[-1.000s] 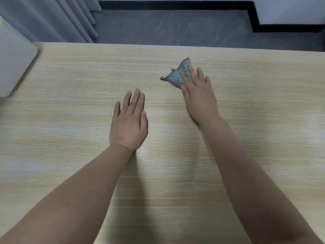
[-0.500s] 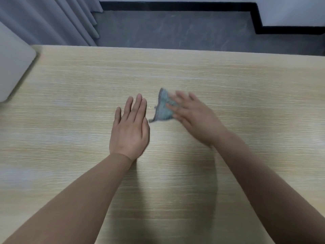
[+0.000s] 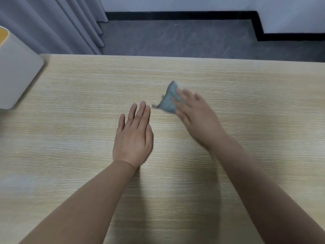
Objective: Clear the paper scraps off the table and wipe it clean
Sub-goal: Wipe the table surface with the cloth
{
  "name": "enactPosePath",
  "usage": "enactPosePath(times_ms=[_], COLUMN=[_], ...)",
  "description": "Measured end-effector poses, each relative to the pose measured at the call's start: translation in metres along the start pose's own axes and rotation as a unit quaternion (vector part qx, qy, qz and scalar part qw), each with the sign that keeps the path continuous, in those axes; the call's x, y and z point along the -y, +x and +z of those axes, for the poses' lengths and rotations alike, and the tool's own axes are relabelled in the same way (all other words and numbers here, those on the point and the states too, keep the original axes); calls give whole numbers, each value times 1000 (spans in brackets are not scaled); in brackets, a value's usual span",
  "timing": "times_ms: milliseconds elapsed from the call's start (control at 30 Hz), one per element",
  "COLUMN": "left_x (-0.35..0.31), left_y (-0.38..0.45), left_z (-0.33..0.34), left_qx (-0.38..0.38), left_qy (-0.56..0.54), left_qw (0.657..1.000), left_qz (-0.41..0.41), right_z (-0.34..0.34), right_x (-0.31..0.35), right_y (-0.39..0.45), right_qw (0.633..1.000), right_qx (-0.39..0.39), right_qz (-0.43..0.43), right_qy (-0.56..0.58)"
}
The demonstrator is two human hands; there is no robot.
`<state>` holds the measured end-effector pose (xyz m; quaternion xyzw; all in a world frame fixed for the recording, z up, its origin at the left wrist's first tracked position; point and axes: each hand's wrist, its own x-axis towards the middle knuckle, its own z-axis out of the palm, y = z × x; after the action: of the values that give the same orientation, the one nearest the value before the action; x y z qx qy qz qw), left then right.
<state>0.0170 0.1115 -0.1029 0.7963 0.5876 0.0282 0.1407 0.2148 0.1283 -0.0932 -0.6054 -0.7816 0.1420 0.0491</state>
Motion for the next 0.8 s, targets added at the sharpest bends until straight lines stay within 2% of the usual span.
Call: enactPosePath(times_ms=[133,233,367,467,567,633,700,800], left_x=[0,0,1,1,0,0,0,0], left_y=[0,0,0,0,0,0,0,0], left_z=[0,0,0,0,-1,-1,-1,-1], left_qx=[-5,-4,-6,-8,-8,-7,-6,-4], left_qy=[-5,-2,-5,-7,-11,-13,-12,-10], left_qw=[1000,1000,1000,1000,1000,1000,1000,1000], left_qz=[-1,0,1,0,0,0,2,2], right_z=[11,0,-11,-16,-25,-25,-20,-10], right_x=[10,-7,-33,-63,-100,-109,-97,-51], right_y=[-29,-9,40,62,56,51,56,70], right_qw=[998,998,997,983,935,907,909,951], right_qx=[18,35,-15,-56,-119,-128,-125,-122], right_qz=[-65,-42,75,176,335,402,397,283], right_qy=[-7,0,-8,-12,2,10,-5,-24])
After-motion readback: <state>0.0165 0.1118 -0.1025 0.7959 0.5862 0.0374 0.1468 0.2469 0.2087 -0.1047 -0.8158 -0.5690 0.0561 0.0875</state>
